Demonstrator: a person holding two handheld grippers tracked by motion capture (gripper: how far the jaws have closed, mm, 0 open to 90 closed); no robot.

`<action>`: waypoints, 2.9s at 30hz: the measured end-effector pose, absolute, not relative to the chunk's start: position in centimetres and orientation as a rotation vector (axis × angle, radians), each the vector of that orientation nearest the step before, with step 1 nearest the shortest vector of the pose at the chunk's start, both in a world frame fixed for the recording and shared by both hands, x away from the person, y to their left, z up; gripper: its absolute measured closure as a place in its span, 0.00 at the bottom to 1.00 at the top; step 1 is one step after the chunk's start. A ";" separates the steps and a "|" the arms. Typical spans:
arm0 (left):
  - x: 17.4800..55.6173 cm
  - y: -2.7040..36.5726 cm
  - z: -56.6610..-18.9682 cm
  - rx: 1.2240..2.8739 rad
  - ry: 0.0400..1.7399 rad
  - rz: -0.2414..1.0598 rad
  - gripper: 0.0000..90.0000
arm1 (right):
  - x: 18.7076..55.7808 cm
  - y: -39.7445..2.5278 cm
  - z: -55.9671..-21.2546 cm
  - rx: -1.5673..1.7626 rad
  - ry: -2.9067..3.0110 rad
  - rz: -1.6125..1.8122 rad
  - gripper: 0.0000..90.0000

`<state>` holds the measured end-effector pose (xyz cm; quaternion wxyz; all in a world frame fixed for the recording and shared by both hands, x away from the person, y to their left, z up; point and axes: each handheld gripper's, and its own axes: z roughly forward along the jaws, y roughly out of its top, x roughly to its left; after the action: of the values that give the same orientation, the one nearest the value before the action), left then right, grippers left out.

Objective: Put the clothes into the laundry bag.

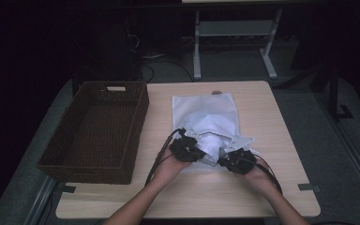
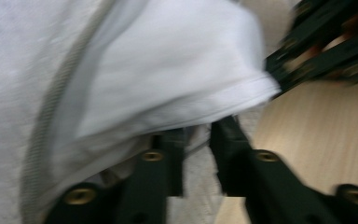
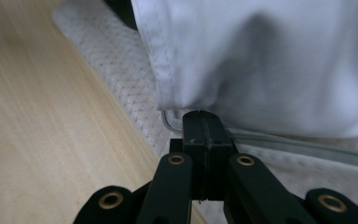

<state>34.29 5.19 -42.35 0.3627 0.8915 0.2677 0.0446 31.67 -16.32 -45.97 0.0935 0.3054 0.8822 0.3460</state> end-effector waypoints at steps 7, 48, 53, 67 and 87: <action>35.3 3.5 -43.2 2.287 0.721 0.134 0.86 | 31.6 -15.9 -46.7 0.918 2.613 1.024 1.00; 48.4 0.8 -44.1 2.224 1.019 0.262 0.99 | 30.9 -15.4 -46.5 0.858 2.627 0.967 1.00; 48.2 1.3 -44.0 2.212 0.998 0.187 0.95 | 30.9 -15.4 -46.5 0.857 2.626 0.966 1.00; 41.9 7.6 -39.0 2.221 0.833 0.171 0.78 | 31.0 -15.4 -46.5 0.877 2.629 0.977 1.00; 45.0 6.3 -37.1 2.231 0.724 0.264 0.98 | 31.0 -15.5 -46.5 0.894 2.627 0.981 1.00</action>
<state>45.03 6.27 -37.11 0.3806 0.8741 0.2834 0.1036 30.98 -15.48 -46.51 0.0988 0.3024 0.8881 0.3317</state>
